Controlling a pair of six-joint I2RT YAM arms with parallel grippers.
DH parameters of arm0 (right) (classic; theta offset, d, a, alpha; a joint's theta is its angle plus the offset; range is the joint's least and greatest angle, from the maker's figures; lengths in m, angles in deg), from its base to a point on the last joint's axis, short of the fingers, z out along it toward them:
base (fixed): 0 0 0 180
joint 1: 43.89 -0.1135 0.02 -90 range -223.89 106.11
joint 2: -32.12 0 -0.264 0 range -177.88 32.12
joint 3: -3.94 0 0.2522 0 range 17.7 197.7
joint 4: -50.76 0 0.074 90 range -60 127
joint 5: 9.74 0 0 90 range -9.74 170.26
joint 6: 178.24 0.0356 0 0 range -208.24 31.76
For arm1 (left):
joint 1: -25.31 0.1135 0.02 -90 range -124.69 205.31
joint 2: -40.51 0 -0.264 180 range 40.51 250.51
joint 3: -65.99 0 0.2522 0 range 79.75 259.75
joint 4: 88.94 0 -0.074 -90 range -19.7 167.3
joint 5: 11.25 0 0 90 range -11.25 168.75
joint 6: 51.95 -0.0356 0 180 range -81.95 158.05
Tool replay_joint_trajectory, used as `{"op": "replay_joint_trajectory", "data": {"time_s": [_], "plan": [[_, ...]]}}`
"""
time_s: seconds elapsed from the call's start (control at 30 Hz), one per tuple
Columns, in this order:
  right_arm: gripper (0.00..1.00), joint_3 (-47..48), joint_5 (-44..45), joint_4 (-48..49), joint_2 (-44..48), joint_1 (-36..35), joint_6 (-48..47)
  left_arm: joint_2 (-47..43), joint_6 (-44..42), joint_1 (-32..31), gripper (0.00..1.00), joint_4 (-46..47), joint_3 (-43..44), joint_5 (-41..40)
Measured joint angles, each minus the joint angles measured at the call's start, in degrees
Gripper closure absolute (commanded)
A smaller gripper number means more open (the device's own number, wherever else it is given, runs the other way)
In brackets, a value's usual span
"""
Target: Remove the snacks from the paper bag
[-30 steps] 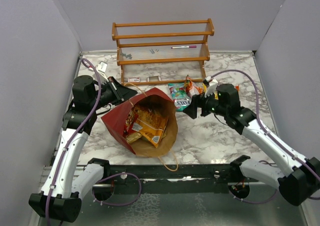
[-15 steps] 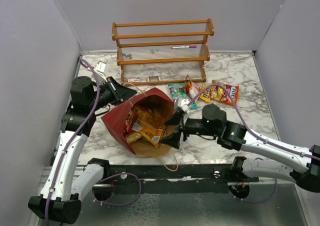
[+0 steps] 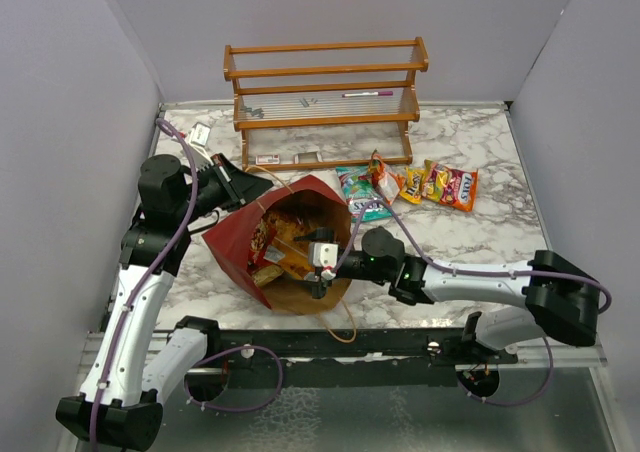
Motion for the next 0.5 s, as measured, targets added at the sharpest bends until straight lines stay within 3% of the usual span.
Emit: {"op": "replay_joint_trajectory", "data": {"time_s": [0.2,0.5], "plan": [[0.29,1.9,0.9,6.6,-6.5,0.0,-9.8,-1.9,0.4,0.0,1.0,1.5,-0.3,0.0],[0.33,12.1,-2.2,3.1,-14.9,0.0,-26.3,-2.8,0.0,0.0,1.0,0.8,-0.3,-0.6]]}}
